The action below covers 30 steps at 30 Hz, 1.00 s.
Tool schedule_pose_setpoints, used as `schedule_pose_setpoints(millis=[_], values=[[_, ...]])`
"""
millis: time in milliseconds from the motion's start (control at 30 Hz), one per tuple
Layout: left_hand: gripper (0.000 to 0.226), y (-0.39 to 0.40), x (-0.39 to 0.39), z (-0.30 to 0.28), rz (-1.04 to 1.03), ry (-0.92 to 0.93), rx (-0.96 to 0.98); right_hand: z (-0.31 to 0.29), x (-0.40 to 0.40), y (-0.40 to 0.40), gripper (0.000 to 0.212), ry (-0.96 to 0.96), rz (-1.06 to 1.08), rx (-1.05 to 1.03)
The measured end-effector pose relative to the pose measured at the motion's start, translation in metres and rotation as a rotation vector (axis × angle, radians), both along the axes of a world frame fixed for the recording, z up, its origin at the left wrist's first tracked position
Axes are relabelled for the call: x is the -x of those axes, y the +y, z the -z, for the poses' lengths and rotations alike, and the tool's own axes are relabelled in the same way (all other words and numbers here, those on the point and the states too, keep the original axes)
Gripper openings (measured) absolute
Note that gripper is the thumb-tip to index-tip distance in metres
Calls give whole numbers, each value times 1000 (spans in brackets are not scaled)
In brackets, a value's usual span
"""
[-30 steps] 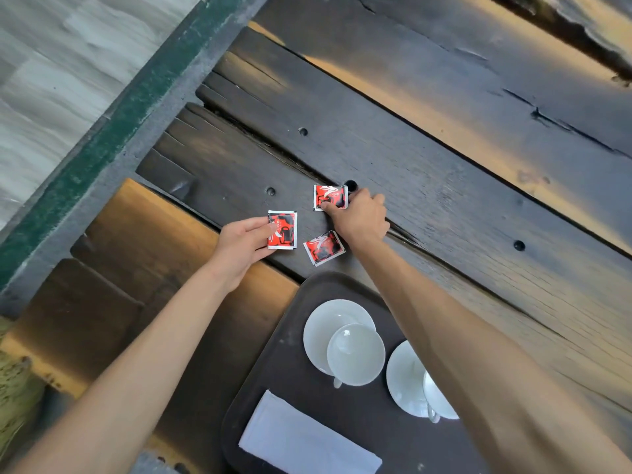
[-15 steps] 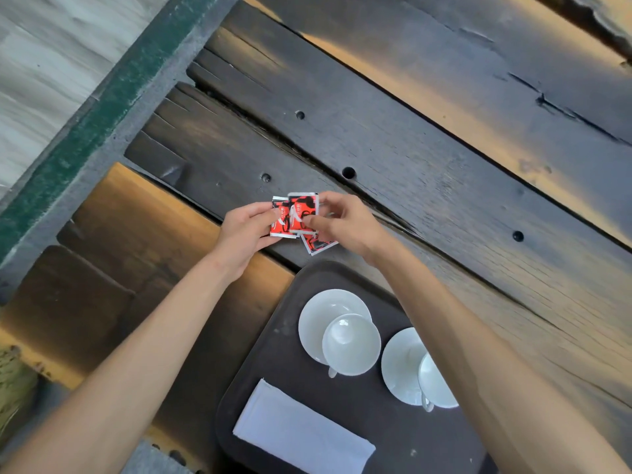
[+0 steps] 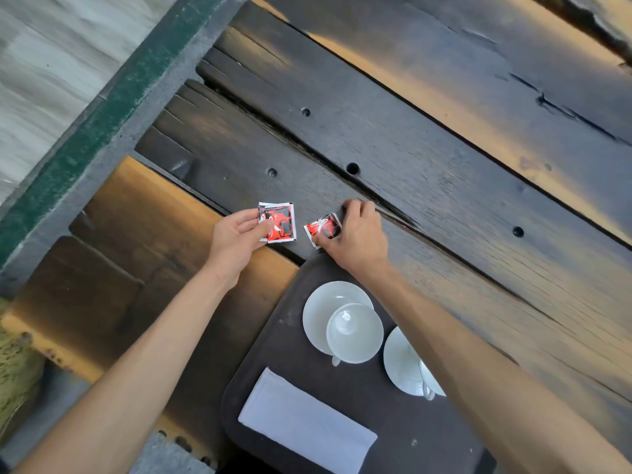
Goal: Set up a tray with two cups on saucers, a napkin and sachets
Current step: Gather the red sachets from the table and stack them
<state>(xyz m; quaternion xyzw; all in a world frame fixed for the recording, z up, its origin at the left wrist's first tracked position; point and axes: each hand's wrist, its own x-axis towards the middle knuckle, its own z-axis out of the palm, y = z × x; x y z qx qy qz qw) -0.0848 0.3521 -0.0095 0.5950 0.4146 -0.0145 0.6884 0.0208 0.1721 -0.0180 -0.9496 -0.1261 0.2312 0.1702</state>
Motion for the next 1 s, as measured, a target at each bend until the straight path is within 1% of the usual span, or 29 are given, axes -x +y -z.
schedule_pose_setpoints(millis=[100, 200, 267, 333, 400, 467, 533, 600, 700, 800, 900, 933, 1000], values=[[17, 1, 7, 2, -20, 16, -10, 1, 2, 1, 68, 86, 65, -3], [21, -1, 12, 3, -34, 28, -18, 0, -1, 4, 60, 165, 106, -31], [24, -4, 13, 2, -39, 29, -20, 0, -2, 5, 56, 191, 103, -36], [24, -5, 15, 1, -38, 27, -25, 0, -2, 5, 60, 222, 128, -45], [22, -6, 17, -2, -39, 25, -28, 0, -1, 4, 59, 225, 151, -53], [19, -8, 18, -5, -37, 26, -32, 0, 1, 3, 50, 193, 143, -96], [17, -10, 21, -11, -31, 22, -44, -2, 1, -1, 36, 195, 150, -229], [17, -11, 25, -18, -33, 6, -49, -14, 1, -5, 27, 218, 164, -366], [19, -14, 33, -36, -29, -25, -51, -45, 4, -12, 20, 239, 107, -502], [25, -23, 45, -58, -1, -70, -38, -82, 21, -22, 21, 390, 16, -658], [31, -39, 66, -81, 79, -155, 20, -113, 51, -40, 20, 479, -78, -684], [31, -46, 75, -87, 113, -179, 39, -119, 62, -47, 20, 455, -82, -682], [32, -59, 93, -98, 164, -209, 74, -128, 86, -61, 22, 340, -53, -647]])
